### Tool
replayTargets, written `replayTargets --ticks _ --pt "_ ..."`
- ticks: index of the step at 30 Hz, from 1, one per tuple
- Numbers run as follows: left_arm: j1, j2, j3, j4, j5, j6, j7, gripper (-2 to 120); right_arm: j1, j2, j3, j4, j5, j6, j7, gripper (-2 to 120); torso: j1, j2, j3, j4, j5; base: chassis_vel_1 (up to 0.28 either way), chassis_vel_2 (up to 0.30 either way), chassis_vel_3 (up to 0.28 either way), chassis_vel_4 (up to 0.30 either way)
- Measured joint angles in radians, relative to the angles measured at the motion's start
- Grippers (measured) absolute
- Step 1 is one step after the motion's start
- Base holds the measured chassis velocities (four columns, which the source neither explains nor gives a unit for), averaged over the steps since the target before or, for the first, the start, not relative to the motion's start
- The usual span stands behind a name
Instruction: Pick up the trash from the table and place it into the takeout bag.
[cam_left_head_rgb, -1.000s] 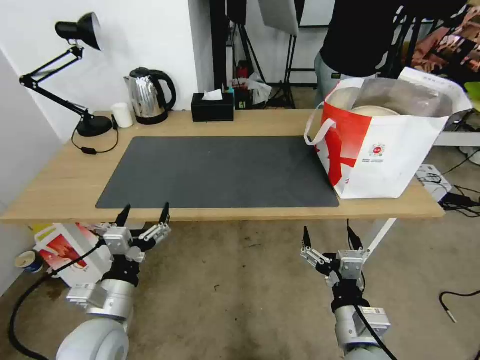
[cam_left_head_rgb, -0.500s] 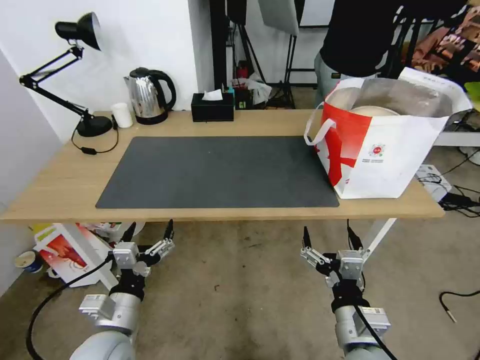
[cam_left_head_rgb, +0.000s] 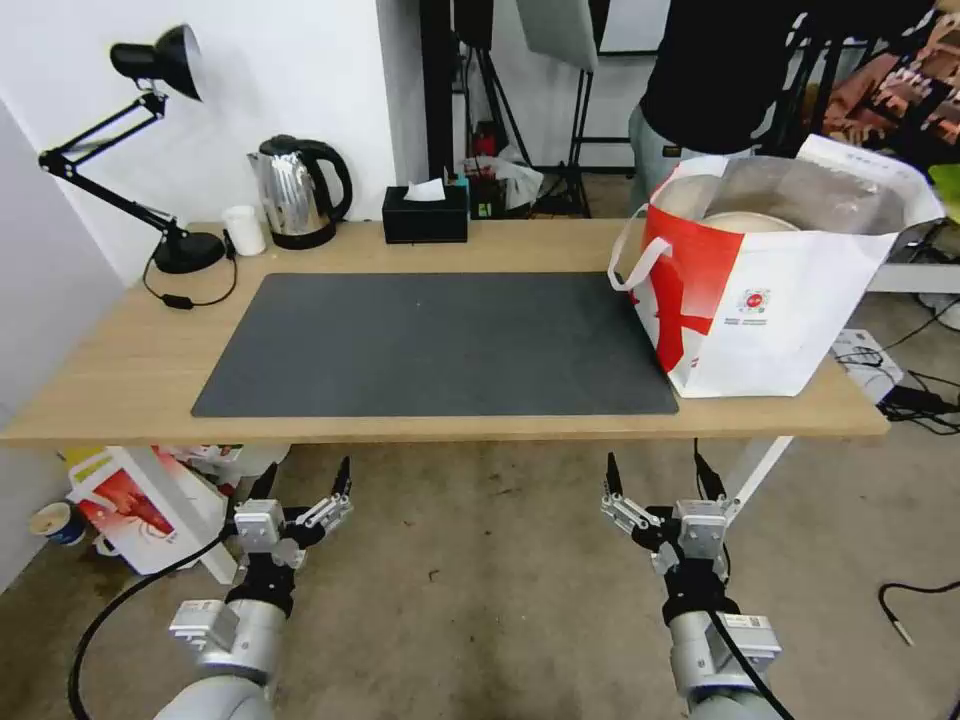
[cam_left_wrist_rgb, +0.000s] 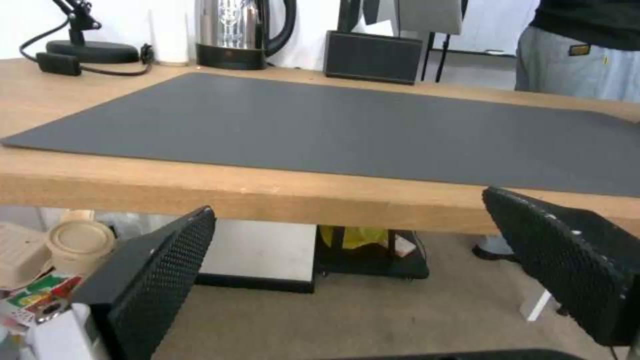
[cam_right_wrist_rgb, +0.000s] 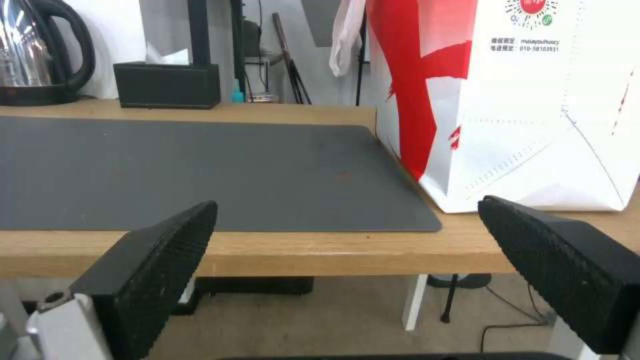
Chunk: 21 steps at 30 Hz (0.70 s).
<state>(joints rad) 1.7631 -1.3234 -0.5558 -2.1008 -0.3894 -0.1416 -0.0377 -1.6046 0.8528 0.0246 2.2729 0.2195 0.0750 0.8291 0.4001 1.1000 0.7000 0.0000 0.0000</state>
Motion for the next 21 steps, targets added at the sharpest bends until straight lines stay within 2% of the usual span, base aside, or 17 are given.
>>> replayTargets --ticks 21 --pt "-0.019 -0.006 0.004 0.032 0.015 -0.017 0.026 100 0.000 0.000 0.000 0.000 0.000 0.000 0.000 100 0.000 0.000 0.000 0.0000 0.0000 0.000 0.000 0.000 0.000"
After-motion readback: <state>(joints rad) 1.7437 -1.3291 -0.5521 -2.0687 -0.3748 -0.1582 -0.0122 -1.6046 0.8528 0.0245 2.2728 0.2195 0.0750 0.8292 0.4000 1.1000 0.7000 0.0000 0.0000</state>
